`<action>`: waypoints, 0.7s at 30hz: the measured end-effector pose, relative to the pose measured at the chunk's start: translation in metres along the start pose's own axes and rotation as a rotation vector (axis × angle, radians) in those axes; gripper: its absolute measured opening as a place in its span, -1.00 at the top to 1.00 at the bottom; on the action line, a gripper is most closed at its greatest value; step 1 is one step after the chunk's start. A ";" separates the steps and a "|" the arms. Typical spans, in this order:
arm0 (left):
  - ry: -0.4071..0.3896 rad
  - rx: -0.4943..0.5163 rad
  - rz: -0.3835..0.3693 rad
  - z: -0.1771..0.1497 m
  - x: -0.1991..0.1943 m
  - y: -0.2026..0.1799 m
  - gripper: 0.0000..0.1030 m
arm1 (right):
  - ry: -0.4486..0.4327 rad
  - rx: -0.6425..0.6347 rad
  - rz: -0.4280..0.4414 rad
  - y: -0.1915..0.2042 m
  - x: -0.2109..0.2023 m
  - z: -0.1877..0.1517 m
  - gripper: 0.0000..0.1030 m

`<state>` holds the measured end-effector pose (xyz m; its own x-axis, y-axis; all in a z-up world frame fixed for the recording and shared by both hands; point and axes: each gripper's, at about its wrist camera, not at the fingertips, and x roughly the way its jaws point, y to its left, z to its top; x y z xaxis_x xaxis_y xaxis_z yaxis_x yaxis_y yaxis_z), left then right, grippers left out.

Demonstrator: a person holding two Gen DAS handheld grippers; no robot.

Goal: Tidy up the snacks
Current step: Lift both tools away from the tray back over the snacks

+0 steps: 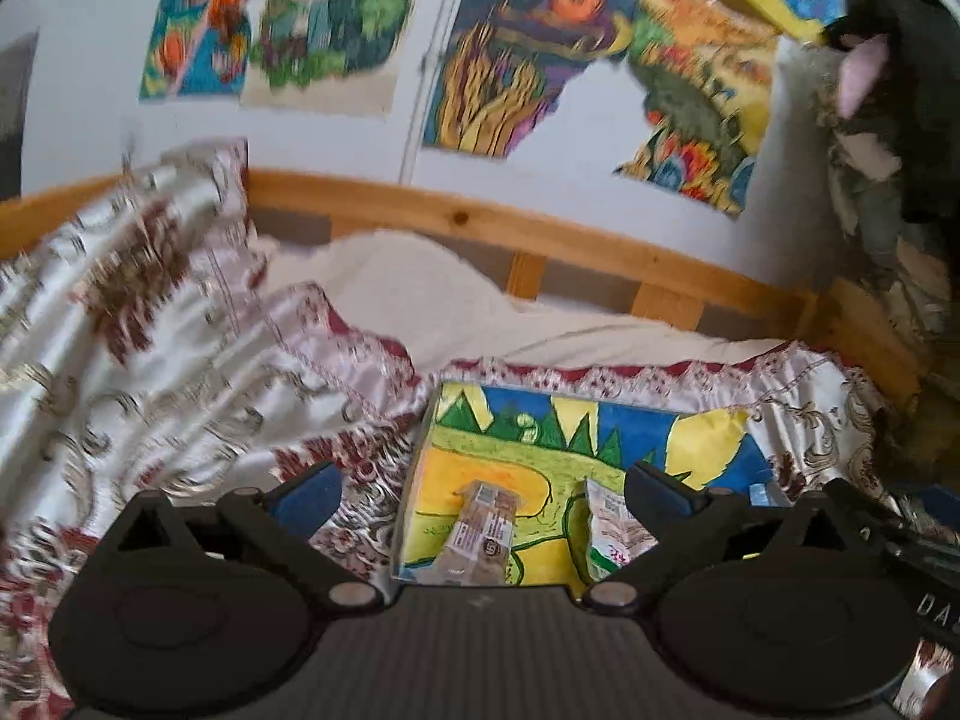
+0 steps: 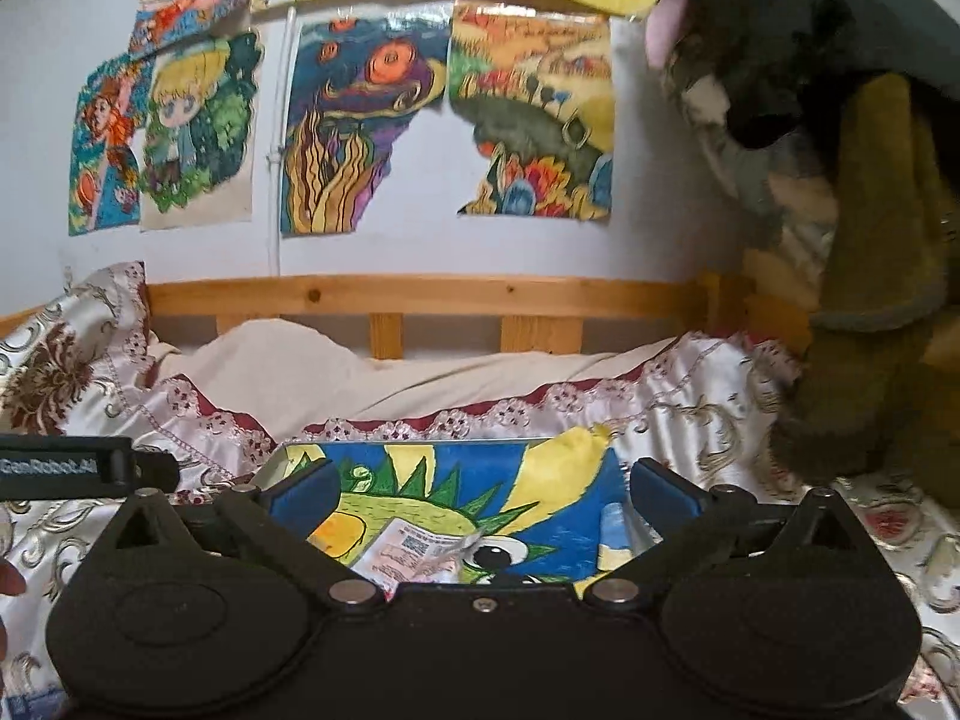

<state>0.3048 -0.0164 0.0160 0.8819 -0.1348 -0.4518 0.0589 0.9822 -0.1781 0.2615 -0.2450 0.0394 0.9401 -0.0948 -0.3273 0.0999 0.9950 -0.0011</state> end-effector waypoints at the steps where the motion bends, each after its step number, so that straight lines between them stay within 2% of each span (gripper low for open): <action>1: -0.016 0.017 0.010 -0.002 -0.009 -0.001 -0.99 | -0.005 0.005 0.000 -0.004 -0.008 -0.001 -0.98; 5: -0.081 0.039 0.043 -0.012 -0.048 -0.002 -0.99 | -0.017 0.024 0.000 -0.016 -0.039 -0.003 -0.99; 12: -0.120 0.029 0.037 -0.031 -0.103 0.001 -0.99 | -0.028 0.026 0.000 -0.030 -0.096 -0.018 -0.99; 21: -0.063 0.072 0.063 -0.073 -0.153 0.008 -0.99 | 0.003 0.041 0.022 -0.033 -0.159 -0.042 -0.99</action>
<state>0.1361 0.0028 0.0202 0.9123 -0.0663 -0.4041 0.0338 0.9956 -0.0870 0.0953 -0.2611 0.0522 0.9411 -0.0728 -0.3301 0.0926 0.9947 0.0446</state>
